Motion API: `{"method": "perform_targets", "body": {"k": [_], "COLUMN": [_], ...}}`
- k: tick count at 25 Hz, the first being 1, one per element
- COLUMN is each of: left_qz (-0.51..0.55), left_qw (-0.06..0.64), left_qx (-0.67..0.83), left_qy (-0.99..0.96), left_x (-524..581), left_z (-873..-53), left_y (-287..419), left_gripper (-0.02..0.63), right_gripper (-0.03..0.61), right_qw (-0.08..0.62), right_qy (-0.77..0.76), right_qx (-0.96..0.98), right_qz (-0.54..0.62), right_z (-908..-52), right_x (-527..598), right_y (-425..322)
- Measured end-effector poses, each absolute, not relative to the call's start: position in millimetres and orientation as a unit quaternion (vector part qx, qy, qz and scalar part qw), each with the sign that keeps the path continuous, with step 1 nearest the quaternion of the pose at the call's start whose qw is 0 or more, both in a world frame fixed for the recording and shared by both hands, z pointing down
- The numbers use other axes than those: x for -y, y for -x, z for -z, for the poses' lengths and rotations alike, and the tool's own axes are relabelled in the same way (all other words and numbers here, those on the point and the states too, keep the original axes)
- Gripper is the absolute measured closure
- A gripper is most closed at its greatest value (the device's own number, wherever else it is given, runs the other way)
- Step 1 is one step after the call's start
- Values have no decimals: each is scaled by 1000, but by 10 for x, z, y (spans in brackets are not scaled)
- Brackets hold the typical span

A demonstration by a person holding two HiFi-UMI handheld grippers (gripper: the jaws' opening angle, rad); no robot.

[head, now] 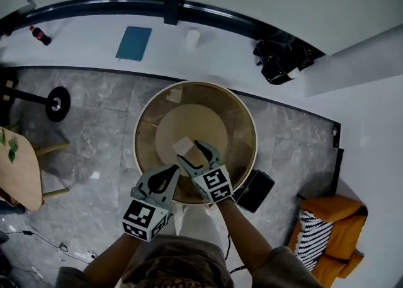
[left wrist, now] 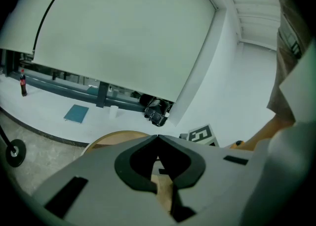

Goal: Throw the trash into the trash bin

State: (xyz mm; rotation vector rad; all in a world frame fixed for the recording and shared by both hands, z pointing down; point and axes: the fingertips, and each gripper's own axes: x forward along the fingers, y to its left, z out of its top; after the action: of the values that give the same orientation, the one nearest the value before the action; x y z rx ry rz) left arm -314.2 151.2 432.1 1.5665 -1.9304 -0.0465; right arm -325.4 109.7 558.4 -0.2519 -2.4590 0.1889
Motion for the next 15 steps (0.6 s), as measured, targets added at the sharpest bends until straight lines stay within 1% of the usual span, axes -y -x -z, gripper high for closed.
{"method": "perform_targets", "body": {"k": [4, 8, 11, 15], "left_qz": [23, 21, 22, 18], "left_qw": [336, 346, 354, 364], "left_qx": [724, 714, 709, 704], "left_qy": [-602, -608, -610, -610], "left_x": [-1496, -1545, -1601, -1675], "left_z": [-5003, -5650, -5956, -6146], "left_y": [3230, 3216, 3180, 3129], "left_gripper": [595, 595, 595, 595], "right_gripper": [275, 243, 229, 222], "right_qw": [333, 334, 335, 340], "right_qy": [106, 98, 95, 90], "right_qx": [937, 937, 936, 934], "right_qz": [-25, -35, -55, -56], "right_z": [-6228, -6753, -6992, -7144], "right_x": [-1077, -1048, -1080, -1111], "right_y": [3416, 3438, 3375, 3299]}}
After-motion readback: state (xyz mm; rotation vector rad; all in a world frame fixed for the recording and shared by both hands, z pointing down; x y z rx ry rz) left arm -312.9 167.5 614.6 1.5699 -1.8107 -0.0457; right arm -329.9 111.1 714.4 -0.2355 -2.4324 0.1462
